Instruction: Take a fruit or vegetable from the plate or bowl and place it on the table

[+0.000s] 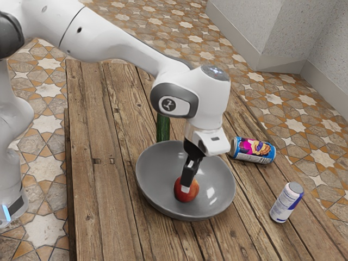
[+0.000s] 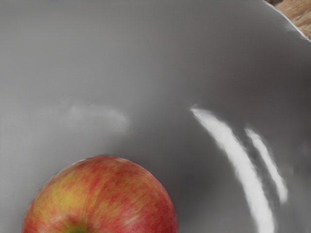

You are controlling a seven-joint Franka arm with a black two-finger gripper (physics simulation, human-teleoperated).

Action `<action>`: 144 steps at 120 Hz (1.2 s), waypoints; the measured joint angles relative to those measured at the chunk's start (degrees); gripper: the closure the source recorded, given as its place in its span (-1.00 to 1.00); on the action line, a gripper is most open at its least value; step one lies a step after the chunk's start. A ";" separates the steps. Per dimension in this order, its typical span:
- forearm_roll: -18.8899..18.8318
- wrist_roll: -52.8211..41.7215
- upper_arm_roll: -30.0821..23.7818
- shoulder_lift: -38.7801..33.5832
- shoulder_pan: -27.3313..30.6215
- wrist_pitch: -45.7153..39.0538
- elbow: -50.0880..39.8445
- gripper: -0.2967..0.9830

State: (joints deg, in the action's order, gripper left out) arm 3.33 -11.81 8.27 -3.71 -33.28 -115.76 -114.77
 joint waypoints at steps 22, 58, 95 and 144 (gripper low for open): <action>0.42 -0.01 0.29 -0.86 -0.66 -1.23 -1.73 -0.54; 0.50 -0.07 1.21 -1.33 -0.01 -1.76 -2.44 -0.54; 0.44 -0.19 3.97 -1.29 0.29 -1.67 -2.52 -0.54; 0.68 -0.26 4.10 -1.11 -0.96 -2.02 -4.02 -0.54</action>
State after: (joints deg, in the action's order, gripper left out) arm 4.01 -12.07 12.37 -4.81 -34.24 -117.77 -118.79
